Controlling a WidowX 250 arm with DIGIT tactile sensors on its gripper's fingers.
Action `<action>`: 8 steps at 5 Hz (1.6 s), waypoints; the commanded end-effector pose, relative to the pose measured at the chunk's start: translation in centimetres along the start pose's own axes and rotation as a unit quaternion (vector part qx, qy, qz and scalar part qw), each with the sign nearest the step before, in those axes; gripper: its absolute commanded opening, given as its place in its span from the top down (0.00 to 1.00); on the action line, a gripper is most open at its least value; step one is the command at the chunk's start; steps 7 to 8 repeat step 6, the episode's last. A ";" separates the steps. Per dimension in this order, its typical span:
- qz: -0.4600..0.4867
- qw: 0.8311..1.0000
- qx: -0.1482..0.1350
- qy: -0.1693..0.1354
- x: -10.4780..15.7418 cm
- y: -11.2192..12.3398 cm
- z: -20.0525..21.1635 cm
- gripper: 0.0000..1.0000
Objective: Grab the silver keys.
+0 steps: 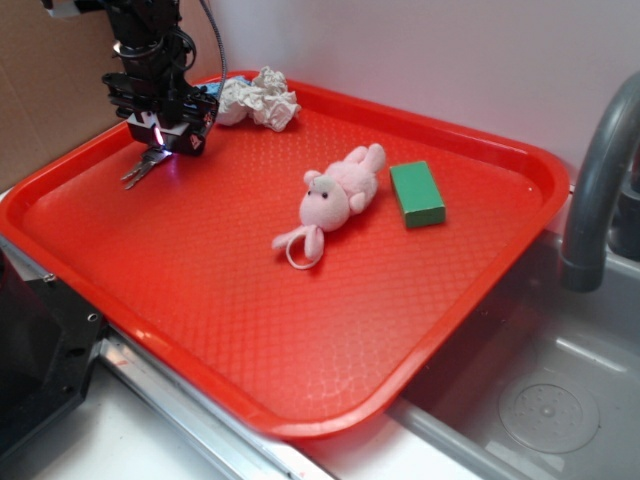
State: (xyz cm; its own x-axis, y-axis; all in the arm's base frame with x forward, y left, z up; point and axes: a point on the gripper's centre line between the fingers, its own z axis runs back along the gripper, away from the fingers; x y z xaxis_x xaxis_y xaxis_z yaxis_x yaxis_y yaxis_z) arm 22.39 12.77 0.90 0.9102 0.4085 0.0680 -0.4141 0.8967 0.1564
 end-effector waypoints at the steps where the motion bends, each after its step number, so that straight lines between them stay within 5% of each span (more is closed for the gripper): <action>1: -0.058 0.996 -0.068 0.005 -4.4 -0.8 6.7 1.00; 3: -0.166 0.972 -0.157 -0.045 -6.6 -4.7 17.7 1.00; 5: -0.184 0.963 -0.192 -0.037 -6.0 -5.6 21.8 1.00; 6: -0.168 0.972 -0.161 -0.024 -5.5 -5.7 20.9 1.00; 8: -0.168 0.972 -0.161 -0.024 -5.5 -5.7 20.9 1.00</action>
